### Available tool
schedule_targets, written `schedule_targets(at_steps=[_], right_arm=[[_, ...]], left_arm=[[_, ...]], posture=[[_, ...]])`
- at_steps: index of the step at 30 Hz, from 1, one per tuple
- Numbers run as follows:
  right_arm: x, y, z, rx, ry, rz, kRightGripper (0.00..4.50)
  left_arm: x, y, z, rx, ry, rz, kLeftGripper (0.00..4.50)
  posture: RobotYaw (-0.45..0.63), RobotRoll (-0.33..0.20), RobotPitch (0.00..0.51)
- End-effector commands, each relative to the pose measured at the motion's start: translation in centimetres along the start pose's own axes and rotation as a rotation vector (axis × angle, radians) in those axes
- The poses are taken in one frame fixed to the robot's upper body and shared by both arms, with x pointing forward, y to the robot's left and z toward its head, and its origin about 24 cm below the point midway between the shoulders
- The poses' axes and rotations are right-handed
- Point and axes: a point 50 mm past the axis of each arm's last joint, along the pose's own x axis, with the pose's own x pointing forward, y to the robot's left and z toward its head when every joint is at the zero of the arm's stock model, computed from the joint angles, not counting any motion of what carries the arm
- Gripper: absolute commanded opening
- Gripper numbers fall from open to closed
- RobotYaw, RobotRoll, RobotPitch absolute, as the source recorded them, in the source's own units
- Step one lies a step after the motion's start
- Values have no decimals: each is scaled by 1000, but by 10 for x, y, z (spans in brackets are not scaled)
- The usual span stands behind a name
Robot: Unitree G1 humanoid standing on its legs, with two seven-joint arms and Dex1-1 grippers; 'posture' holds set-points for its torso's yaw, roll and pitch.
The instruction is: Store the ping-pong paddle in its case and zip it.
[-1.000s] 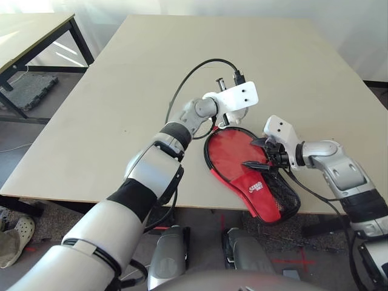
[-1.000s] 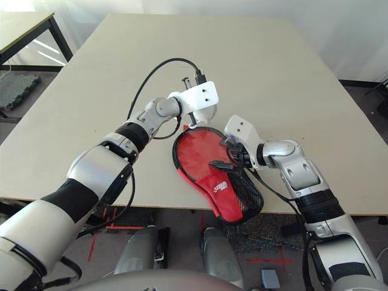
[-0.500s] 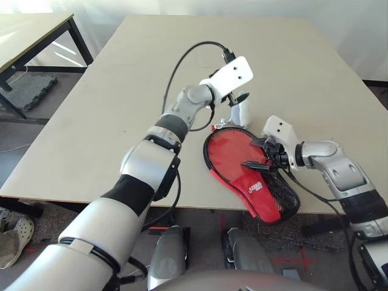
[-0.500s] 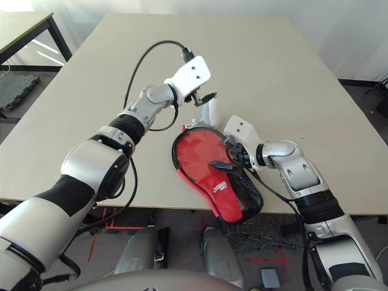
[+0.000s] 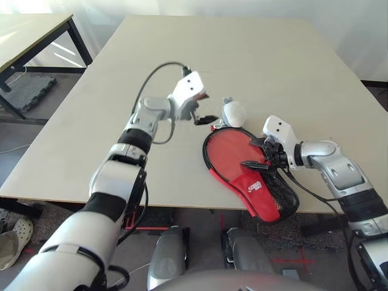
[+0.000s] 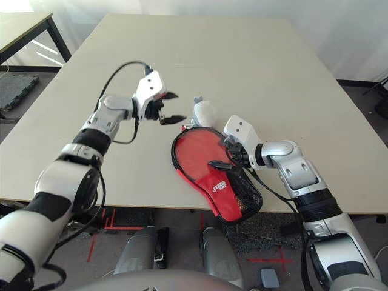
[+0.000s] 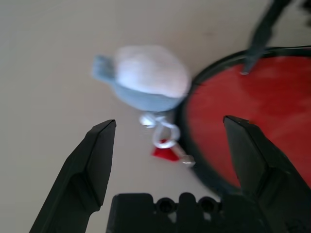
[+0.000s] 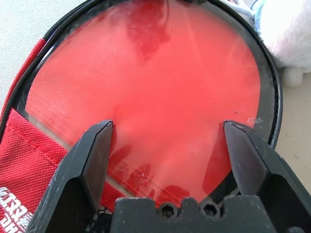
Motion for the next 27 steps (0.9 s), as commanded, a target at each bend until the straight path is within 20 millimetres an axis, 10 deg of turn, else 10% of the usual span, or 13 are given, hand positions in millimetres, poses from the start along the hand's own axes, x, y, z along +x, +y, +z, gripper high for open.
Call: schedule_targets(at_steps=[1,15,27], right_arm=[[11,10,-27,61,111,54,4500],[6,4,-22,73,84,40,4500],[-46,-46,60,149,-281,-56,4500]], left_arm=[[2,-16,0,-25,10,-68,4420],[21,-63,-29,-81,112,-197,4420],[26,-70,-39,-104,148,-229,4420]], posture=[[53,0,83],[46,0,85],[50,0,89]])
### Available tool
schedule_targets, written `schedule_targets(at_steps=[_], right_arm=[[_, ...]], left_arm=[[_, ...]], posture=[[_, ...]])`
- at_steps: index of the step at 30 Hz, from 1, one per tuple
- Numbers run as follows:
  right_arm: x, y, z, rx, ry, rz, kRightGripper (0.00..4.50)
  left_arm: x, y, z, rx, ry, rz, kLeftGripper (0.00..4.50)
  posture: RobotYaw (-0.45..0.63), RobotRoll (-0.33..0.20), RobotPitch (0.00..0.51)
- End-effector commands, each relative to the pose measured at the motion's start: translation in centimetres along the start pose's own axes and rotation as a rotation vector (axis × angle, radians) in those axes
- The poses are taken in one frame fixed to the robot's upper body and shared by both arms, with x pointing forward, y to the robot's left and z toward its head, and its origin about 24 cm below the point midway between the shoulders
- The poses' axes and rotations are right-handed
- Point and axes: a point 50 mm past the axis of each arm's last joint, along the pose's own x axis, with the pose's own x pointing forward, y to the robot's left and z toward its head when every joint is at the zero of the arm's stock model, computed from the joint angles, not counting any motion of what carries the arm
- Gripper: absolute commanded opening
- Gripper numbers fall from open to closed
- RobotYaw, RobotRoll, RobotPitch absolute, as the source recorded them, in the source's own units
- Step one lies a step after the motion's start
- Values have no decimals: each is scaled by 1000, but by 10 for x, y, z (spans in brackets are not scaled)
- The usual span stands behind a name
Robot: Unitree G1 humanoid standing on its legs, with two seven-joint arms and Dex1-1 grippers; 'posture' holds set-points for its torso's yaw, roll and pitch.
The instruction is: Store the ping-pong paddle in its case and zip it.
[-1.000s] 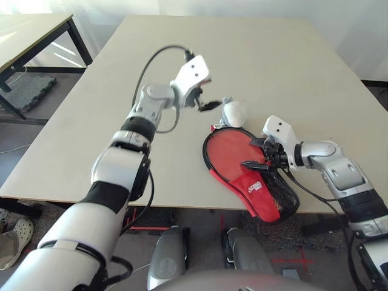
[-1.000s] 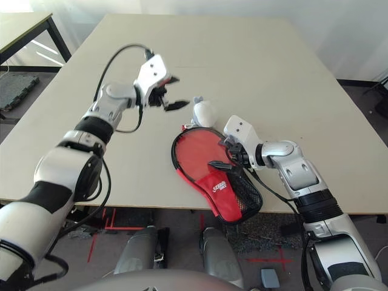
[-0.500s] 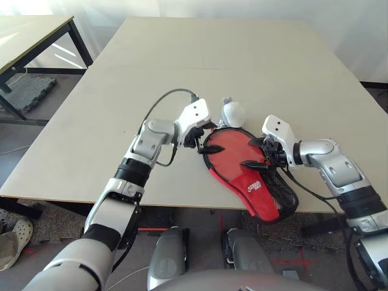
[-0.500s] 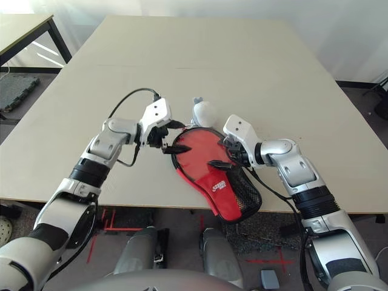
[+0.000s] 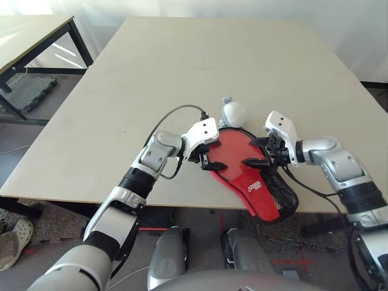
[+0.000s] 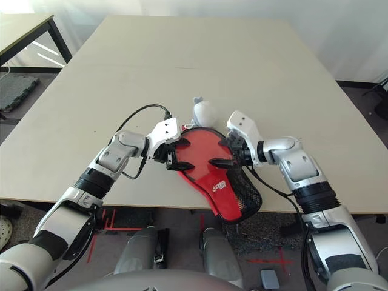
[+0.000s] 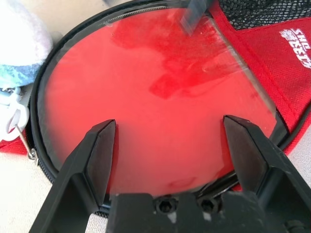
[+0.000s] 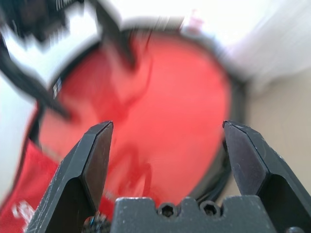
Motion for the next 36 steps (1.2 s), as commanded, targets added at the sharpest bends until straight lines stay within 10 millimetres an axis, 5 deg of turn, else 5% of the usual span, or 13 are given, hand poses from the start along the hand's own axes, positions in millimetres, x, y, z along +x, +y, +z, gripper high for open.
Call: schedule_targets(at_steps=[1,7,17,27,30,36], right_arm=[[-15,-13,37,-20,-144,-58,4500],[2,-25,58,-72,-216,-161,4500],[54,-40,42,13,-195,-252,4500],[72,-41,15,60,-73,-210,4500],[72,-44,16,68,-68,-233,3898],[71,-49,29,66,-104,-280,1629]], left_arm=[[5,-5,-12,-39,38,-23,4420],[6,-7,-12,-60,29,-24,4420],[10,-11,-9,-87,2,-28,4420],[13,-16,-7,-93,-7,-26,4420],[14,-17,-7,-95,-7,-27,4500],[15,-18,-7,-98,-8,-27,4500]], posture=[[50,0,89],[59,0,89],[81,0,90],[114,0,90],[120,0,91],[125,0,90]])
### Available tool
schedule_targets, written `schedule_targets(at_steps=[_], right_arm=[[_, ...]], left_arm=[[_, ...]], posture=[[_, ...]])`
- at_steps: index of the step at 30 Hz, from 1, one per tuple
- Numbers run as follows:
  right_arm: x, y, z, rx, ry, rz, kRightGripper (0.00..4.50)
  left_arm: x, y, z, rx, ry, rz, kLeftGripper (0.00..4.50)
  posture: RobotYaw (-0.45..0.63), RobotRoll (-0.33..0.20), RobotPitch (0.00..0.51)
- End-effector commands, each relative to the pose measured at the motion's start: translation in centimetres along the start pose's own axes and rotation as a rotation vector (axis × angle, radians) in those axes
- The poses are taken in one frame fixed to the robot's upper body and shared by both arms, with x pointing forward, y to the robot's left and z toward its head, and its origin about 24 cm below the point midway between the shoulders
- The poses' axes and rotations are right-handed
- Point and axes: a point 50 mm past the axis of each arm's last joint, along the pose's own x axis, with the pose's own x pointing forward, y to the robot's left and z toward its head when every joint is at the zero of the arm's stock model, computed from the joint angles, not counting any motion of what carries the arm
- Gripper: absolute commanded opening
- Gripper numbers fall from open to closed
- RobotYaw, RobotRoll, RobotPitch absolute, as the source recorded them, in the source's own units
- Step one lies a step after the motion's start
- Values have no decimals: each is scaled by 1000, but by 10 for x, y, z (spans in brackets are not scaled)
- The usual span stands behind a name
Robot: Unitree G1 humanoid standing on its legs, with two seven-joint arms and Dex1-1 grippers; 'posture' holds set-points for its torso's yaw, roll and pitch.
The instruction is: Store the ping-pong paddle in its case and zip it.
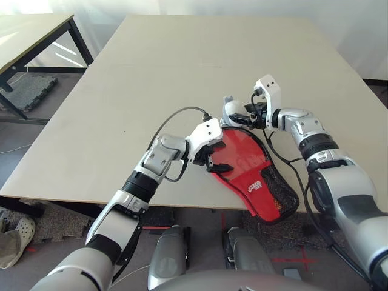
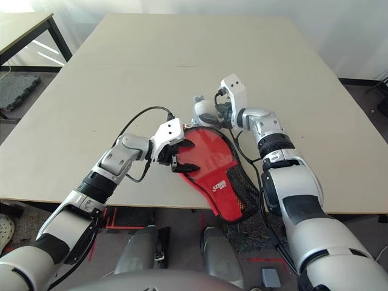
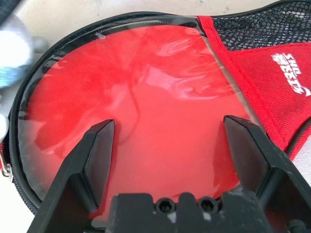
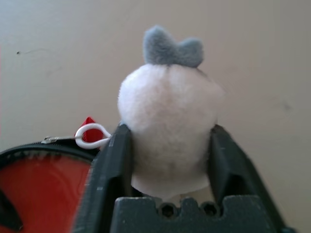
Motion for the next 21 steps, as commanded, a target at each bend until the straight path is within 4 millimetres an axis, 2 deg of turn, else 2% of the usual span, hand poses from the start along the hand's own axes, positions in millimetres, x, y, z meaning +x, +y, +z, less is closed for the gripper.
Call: schedule_targets(at_steps=[1,2,4,6,17,21], right_arm=[[1,-2,13,-17,-38,-40,1351],[2,-3,15,-21,-42,-48,910],[2,-3,19,-22,-54,-65,326],[1,-7,21,-24,-65,-105,9],[-18,-29,18,-24,-77,-267,9],[-34,-43,9,-32,-68,-333,9]], left_arm=[[5,-7,-12,-43,37,-23,4500],[6,-7,-12,-43,37,-23,4500],[6,-8,-12,-44,37,-24,4500],[7,-9,-12,-46,37,-28,4500],[10,-14,-14,-50,43,-50,4500],[11,-14,-15,-41,53,-51,4500]], posture=[[128,0,90],[128,0,90],[132,0,90],[132,0,90],[124,0,92],[120,0,96]])
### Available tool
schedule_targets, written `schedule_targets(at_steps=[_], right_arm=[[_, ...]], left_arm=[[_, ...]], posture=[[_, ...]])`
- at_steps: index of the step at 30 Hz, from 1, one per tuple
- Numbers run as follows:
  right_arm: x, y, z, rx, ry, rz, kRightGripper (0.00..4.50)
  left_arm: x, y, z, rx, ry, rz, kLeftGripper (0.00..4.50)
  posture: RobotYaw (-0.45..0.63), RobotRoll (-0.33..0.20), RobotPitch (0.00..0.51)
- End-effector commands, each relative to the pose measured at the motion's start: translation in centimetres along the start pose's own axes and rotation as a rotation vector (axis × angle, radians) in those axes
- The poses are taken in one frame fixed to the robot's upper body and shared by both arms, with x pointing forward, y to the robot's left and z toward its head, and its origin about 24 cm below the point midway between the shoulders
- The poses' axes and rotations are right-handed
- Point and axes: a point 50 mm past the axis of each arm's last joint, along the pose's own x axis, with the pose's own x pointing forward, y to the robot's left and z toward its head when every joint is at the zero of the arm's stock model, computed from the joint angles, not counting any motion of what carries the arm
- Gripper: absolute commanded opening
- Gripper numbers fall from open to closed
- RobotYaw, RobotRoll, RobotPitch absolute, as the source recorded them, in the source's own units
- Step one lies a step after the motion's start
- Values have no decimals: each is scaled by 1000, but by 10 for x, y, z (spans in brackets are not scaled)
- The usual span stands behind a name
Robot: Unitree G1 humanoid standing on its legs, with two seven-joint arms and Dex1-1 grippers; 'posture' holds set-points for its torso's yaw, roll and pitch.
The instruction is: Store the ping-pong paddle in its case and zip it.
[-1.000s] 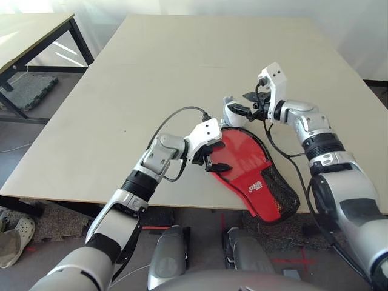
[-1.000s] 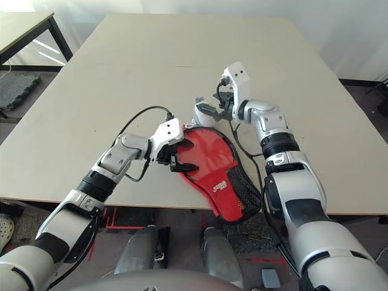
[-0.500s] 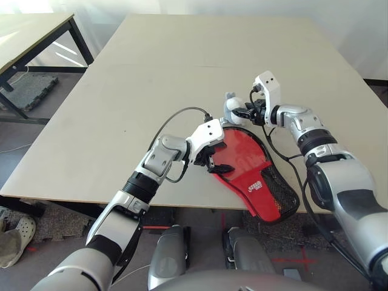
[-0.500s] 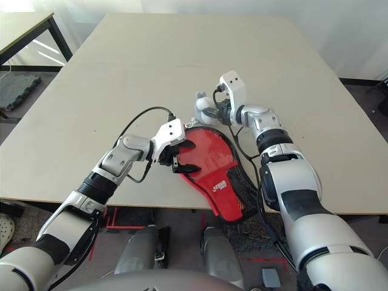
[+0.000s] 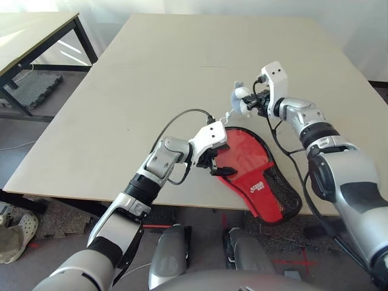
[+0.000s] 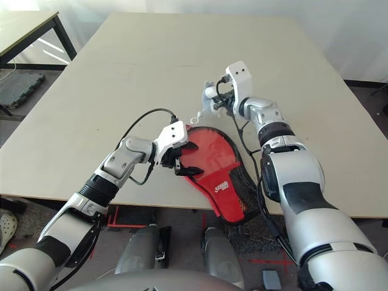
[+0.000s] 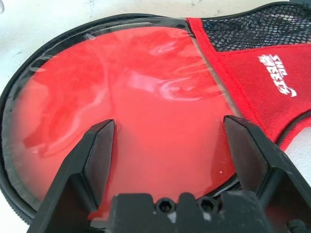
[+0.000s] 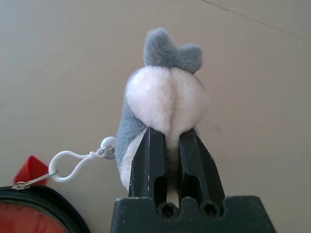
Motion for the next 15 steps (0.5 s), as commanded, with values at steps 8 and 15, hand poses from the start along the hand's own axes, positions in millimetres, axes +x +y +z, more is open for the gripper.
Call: schedule_targets(at_steps=[8,15], right_arm=[[-39,-44,-22,9,23,-111,9],[-70,-67,-39,20,45,-123,9]], left_arm=[[6,-5,-13,-35,61,-33,4500],[9,-3,-12,-28,64,-47,4500]], posture=[[99,0,101],[61,0,105]])
